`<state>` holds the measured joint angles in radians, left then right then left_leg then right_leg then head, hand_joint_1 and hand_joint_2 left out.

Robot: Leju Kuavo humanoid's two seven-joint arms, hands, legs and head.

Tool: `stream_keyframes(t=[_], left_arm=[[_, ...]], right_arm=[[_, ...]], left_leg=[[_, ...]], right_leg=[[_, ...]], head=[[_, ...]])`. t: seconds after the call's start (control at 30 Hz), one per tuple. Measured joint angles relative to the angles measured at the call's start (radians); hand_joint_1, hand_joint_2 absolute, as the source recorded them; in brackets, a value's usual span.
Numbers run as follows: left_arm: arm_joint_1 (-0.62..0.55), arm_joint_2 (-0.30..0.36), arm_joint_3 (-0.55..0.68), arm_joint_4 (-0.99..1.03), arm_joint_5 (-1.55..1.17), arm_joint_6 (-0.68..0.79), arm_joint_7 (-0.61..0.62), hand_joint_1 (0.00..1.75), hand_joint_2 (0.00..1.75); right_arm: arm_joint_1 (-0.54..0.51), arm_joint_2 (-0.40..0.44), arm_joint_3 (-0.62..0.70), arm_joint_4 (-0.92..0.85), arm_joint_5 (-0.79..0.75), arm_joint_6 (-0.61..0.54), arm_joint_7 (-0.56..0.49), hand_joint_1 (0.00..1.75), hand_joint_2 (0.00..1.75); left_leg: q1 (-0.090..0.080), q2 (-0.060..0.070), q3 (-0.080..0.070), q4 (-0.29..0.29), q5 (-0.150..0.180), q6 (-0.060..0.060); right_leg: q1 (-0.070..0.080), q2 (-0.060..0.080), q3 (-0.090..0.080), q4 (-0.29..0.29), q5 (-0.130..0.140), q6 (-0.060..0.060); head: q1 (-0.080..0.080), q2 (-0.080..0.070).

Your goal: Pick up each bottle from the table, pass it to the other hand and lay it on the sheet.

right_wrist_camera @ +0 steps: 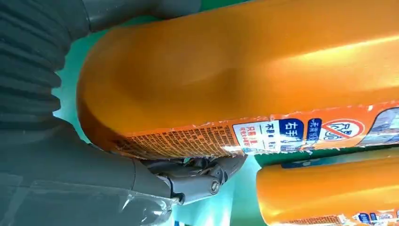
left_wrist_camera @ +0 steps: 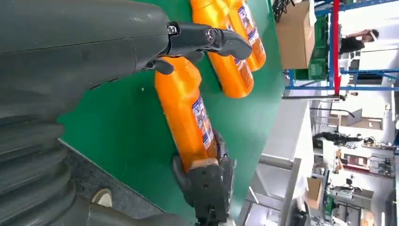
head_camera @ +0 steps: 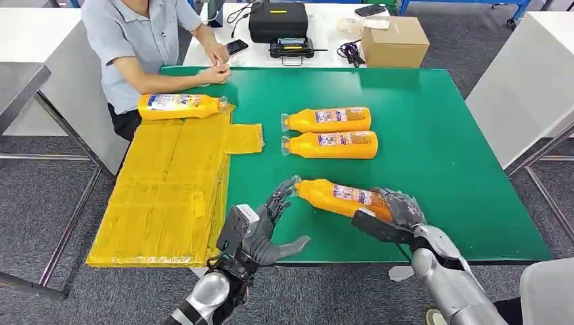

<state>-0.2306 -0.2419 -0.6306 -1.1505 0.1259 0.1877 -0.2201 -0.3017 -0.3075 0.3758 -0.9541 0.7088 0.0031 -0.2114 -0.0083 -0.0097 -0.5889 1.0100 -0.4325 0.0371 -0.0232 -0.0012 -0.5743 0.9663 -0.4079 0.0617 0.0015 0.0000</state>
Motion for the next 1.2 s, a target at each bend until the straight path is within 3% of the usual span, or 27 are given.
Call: stream_keyframes(t=[0.27, 0.6, 0.77, 1.2], left_arm=[[-0.019, -0.005, -0.011, 0.022, 0.006, 0.022, -0.034, 0.00, 1.75], [-0.013, -0.053, 0.026, 0.015, 0.108, 0.343, -0.290, 0.00, 1.75], [-0.004, -0.064, 0.037, 0.061, 0.402, 0.226, -0.157, 0.00, 1.75], [-0.005, -0.068, 0.015, 0.131, 0.445, 0.181, -0.153, 0.00, 1.75]], right_arm=[[0.001, -0.007, -0.003, 0.012, -0.073, 0.010, -0.052, 1.75, 1.75], [0.087, 0.069, -0.089, -0.061, -0.222, -0.033, -0.155, 1.75, 1.75], [0.115, 0.112, -0.123, -0.101, -0.270, -0.021, -0.176, 1.75, 1.75], [0.132, 0.135, -0.150, -0.122, -0.291, -0.013, -0.198, 1.75, 1.75]], left_leg=[[0.000, 0.000, 0.001, 0.000, 0.000, 0.000], [0.000, 0.001, -0.001, 0.000, 0.000, 0.000], [0.000, 0.000, -0.003, 0.000, 0.000, 0.000], [0.000, 0.000, -0.007, 0.000, 0.000, 0.000]], right_leg=[[0.000, 0.000, 0.000, 0.000, 0.000, 0.000], [0.000, 0.000, -0.001, 0.000, 0.000, 0.000], [0.000, 0.000, -0.002, 0.000, 0.000, 0.000], [0.000, 0.000, -0.006, 0.000, 0.000, 0.000]], head=[[0.000, 0.000], [0.000, 0.000], [0.000, 0.000], [0.000, 0.000]])
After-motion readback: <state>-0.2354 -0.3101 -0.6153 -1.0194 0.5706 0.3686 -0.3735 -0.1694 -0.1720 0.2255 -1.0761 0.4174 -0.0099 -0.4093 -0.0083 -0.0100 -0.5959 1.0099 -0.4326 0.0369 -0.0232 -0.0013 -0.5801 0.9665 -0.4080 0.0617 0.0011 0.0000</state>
